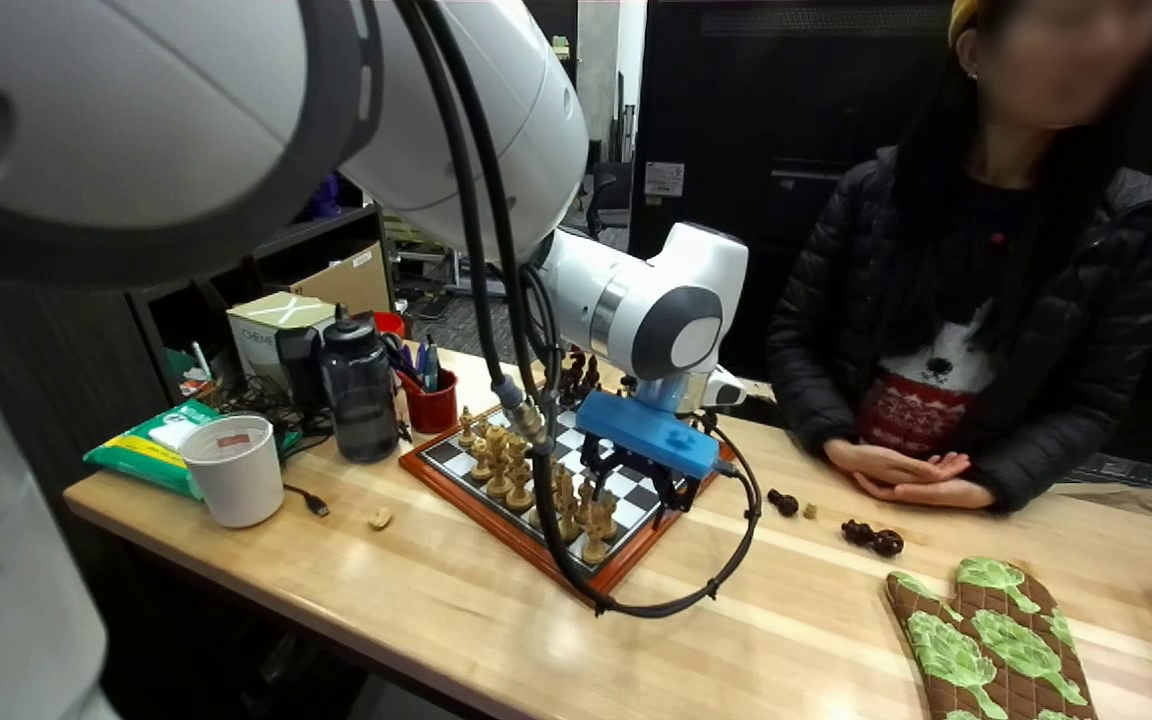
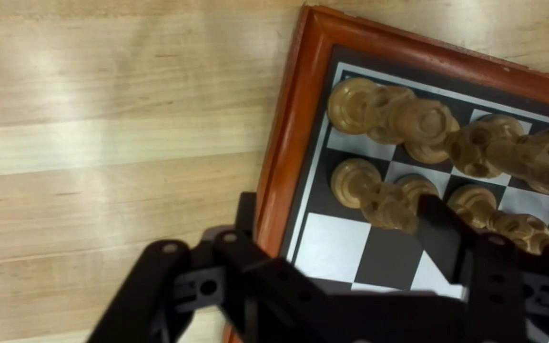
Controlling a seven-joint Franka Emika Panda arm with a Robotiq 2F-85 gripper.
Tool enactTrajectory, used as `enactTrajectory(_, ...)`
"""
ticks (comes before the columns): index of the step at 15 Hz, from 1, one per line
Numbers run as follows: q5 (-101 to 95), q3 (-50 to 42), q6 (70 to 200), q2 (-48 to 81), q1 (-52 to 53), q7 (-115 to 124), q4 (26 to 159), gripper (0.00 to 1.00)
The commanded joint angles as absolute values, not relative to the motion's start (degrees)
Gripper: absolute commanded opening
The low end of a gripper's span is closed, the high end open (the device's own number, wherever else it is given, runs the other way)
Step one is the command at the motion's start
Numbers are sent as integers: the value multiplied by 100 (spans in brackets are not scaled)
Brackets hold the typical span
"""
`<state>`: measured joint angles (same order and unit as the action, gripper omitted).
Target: Move one yellow chess piece backwards
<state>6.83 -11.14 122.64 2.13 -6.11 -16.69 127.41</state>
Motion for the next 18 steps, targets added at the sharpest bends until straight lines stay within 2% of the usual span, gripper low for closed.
enactTrajectory(1,807,-985,12317,245,-717,-1833,12716,52)
enactTrajectory(6,819,-920,12280,329,-710,-1907,12681,12)
enactTrajectory(8,797,-891,12249,347,-700,-1894,12650,1)
enactTrajectory(9,766,-871,12227,346,-688,-1870,12624,6)
enactTrajectory(18,244,-713,11974,322,-635,-1720,12177,6)
